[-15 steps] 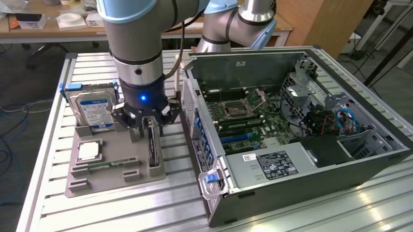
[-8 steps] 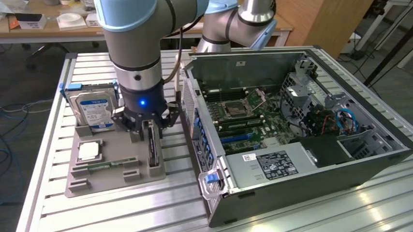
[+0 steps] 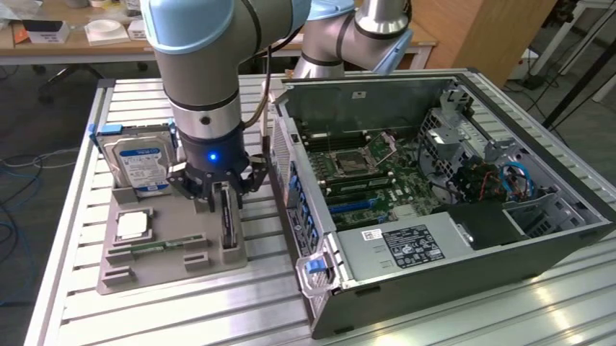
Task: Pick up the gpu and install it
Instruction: 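Pick up the gpu and move the gpu toward the slot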
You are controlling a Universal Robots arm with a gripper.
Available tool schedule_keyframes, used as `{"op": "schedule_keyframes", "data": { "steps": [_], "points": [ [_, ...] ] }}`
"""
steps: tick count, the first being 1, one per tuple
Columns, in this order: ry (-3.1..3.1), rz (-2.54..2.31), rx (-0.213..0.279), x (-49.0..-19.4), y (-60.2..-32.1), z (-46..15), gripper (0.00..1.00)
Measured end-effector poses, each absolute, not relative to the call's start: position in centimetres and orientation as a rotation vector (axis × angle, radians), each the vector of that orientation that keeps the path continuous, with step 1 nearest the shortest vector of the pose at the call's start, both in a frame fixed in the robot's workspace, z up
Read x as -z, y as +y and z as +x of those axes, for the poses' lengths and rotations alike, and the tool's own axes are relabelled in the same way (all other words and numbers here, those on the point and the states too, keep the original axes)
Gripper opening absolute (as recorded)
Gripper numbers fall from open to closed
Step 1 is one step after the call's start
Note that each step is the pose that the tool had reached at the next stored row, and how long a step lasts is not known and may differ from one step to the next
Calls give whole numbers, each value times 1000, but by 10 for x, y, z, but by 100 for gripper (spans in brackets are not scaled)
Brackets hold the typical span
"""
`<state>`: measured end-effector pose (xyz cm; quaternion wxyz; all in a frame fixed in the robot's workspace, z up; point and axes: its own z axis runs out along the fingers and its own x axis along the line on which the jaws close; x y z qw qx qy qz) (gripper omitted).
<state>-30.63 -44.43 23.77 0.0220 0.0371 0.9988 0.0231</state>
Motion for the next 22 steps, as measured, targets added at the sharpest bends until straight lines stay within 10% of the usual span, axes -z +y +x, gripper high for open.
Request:
{"op": "schedule_keyframes", "data": {
  "steps": [22],
  "points": [
    [3096,114,-24,-238,-444,-306,39]
  ]
}}
